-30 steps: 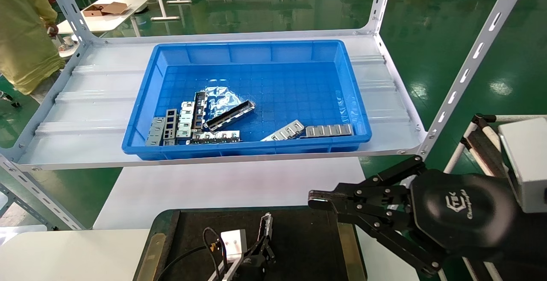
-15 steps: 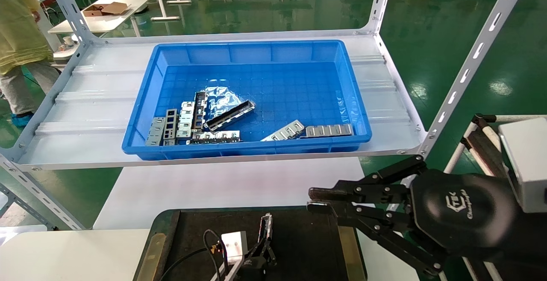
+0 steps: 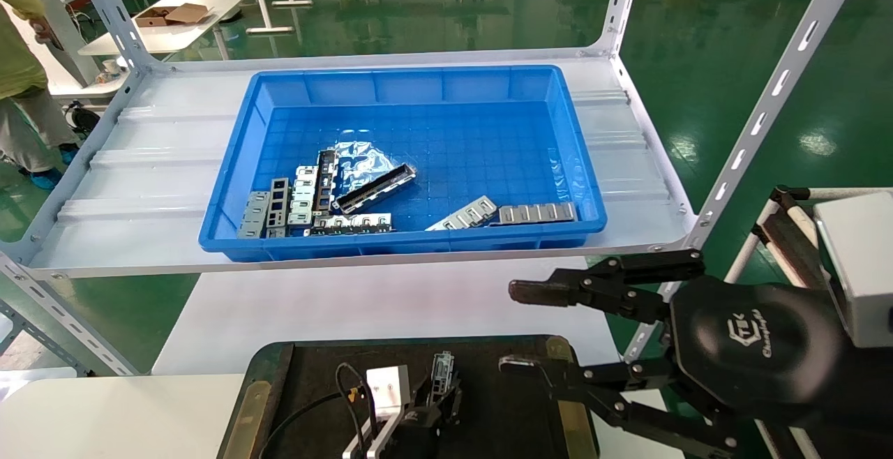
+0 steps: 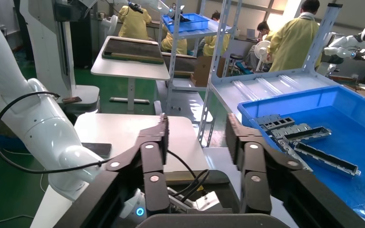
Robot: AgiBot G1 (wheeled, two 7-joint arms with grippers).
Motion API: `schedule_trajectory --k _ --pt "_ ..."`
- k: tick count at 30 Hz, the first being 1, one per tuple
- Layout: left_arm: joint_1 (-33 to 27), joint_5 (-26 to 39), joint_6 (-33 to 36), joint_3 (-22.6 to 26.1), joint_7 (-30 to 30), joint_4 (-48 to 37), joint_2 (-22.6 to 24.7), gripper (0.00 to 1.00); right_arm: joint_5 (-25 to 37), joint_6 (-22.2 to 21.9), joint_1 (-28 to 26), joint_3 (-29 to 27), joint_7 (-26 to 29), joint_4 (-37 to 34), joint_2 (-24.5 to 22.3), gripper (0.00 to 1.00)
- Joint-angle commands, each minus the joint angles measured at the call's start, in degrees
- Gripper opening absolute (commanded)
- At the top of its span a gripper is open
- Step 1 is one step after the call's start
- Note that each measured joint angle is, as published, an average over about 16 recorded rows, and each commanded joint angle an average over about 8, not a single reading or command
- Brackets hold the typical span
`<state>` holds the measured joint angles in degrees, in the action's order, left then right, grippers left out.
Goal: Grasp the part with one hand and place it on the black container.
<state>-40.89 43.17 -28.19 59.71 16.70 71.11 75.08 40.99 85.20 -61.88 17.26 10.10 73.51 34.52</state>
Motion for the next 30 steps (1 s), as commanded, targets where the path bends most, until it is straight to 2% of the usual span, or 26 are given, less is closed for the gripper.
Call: schedule_trajectory --k 1,19,30 --pt "-0.1 0.6 0.4 0.0 0.3 0.8 -0.3 1.0 0.0 0.0 0.0 0.0 0.0 0.0 0.0 1.0" --pt "-2.4 1.1 20.2 0.1 2.8 4.4 -10.6 1.0 0.0 0.0 0.0 0.1 0.0 0.0 0.0 1.0" --pt "-2.7 3.9 35.6 -3.2 -0.5 5.1 -17.3 1.0 -0.1 0.0 0.0 0.1 0.0 0.0 0.0 1.0"
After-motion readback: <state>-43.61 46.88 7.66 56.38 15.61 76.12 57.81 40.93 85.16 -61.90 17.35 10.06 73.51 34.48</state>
